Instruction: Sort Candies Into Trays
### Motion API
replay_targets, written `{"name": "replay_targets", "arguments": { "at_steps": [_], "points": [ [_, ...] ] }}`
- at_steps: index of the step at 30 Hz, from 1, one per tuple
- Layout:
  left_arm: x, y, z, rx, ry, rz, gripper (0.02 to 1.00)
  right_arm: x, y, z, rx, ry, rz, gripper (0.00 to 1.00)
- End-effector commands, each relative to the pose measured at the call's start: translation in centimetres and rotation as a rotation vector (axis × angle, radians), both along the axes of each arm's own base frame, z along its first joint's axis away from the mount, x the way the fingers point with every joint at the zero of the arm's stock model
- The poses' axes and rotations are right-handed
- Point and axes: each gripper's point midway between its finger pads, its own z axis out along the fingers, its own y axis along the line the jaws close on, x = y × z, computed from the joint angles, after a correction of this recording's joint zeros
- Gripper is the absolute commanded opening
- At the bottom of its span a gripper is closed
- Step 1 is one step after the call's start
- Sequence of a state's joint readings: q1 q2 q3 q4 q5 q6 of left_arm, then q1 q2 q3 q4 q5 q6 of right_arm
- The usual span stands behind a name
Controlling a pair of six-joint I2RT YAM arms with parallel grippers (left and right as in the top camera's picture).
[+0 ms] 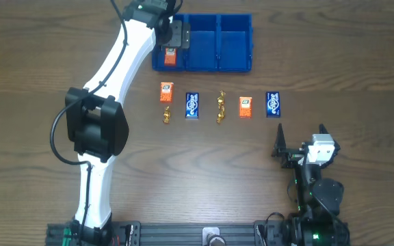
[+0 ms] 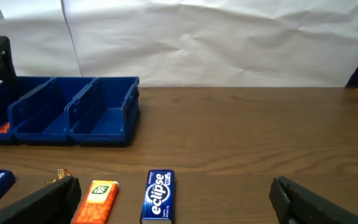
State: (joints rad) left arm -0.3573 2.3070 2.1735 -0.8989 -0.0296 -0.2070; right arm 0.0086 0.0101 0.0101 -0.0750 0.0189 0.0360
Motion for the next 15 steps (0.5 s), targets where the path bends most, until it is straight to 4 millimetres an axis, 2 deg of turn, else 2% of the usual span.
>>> {"name": "replay_targets", "arguments": {
  "at_steps": [1, 2, 4, 6, 8, 11, 15],
  "points": [
    [-4.6, -1.4, 9.7, -0.044, -0.106, -0.002, 0.982, 0.0, -0.2, -0.1, -0.015, 0.001, -0.008, 0.998],
    [-6.5, -1.8, 10.4, -0.045, -0.099, -0.014, 0.967, 0.0, -0.2, -0.1, -0.015, 0.001, -0.008, 0.998],
    [-8.8, -1.7, 10.4, -0.029, -0.092, -0.006, 0.958, 0.0, -0.2, -0.1, -0.015, 0.001, -0.008, 0.998],
    [-11.2, -0.8, 8.6, 0.0, -0.06, 0.01, 0.943, 0.0, -0.2, -0.1, -0.015, 0.001, -0.008, 0.998],
    [-12.6, 0.0, 6.4, 0.011, -0.014, 0.036, 0.939, 0.0, -0.2, -0.1, -0.015, 0.001, -0.008, 0.998],
    [-14.1, 0.9, 2.5, 0.037, 0.047, 0.054, 0.915, 0.0, -0.2, -0.1, -0.015, 0.001, -0.008, 0.998],
    [-14.2, 0.9, -0.9, 0.031, 0.061, 0.054, 0.908, 0.0, -0.2, -0.1, -0.015, 0.001, -0.008, 0.998]
  ]
}}
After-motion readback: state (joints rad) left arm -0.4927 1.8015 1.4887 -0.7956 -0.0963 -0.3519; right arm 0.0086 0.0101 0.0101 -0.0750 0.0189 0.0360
